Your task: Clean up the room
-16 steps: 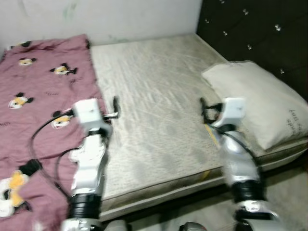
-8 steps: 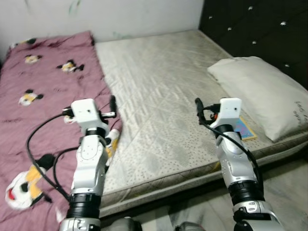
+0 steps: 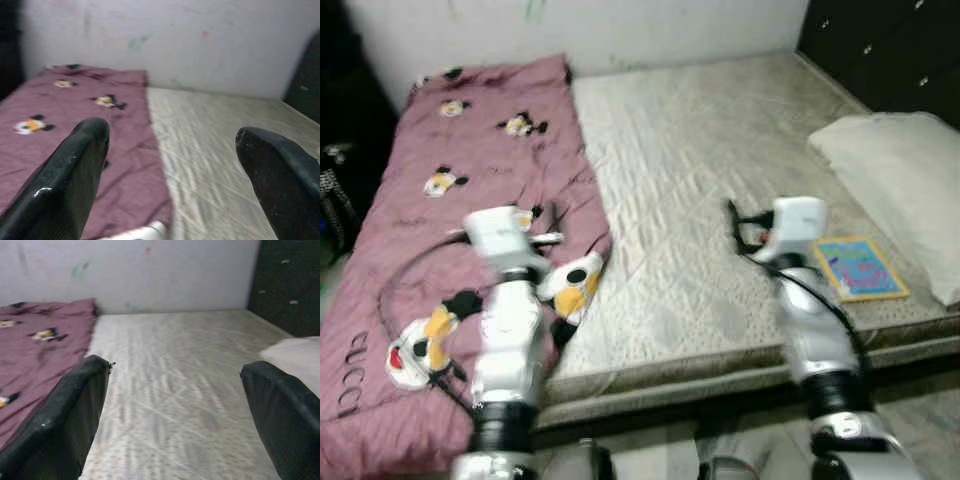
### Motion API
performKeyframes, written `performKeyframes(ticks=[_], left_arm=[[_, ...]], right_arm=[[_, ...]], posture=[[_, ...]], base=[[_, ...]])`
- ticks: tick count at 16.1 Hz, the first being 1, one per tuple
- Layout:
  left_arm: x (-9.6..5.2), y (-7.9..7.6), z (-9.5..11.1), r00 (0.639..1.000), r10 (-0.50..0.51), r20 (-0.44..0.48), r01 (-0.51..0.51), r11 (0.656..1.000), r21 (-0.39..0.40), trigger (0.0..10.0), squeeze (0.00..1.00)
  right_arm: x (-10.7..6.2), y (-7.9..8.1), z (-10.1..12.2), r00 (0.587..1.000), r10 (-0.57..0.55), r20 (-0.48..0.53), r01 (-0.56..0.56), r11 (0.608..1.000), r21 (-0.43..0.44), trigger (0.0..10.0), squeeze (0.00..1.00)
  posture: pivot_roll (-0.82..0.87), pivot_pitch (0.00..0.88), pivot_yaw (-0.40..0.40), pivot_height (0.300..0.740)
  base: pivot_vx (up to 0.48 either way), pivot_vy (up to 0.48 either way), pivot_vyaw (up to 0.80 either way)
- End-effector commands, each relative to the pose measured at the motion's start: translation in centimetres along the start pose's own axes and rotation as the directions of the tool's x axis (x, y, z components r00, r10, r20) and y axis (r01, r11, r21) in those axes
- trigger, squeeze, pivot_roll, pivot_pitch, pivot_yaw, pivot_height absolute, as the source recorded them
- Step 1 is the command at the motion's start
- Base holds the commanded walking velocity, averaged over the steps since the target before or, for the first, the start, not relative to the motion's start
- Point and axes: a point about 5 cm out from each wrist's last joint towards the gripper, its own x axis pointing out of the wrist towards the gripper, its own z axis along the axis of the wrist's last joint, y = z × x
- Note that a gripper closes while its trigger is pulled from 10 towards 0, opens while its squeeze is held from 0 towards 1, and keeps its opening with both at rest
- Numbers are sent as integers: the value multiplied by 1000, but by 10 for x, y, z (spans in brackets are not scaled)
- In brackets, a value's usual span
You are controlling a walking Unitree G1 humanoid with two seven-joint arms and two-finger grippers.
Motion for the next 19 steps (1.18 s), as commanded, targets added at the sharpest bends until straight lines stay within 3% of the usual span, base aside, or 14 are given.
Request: performKeyframes(ticks=[1, 13, 19], left_arm=[[2, 8, 4, 1000, 11, 12, -12, 1000, 23, 10000, 0], [2, 9, 1, 999, 33, -13, -33, 999, 7, 10000, 0], [2, 5, 5, 1000, -13, 28, 12, 1000, 21, 10000, 0]], right_arm=[[3, 7, 5, 1000, 19, 18, -19, 1000, 16, 10000, 0], [2, 7, 2, 1000, 21, 6, -21, 1000, 7, 10000, 0], [1, 7, 1, 1000, 24, 1, -24, 1000, 6, 10000, 0]], posture=[[-59, 0, 36, 740], [-61, 0, 37, 740], [-66, 0, 39, 740]], base=[[0, 454, 0], [0, 457, 0], [0, 0, 0]])
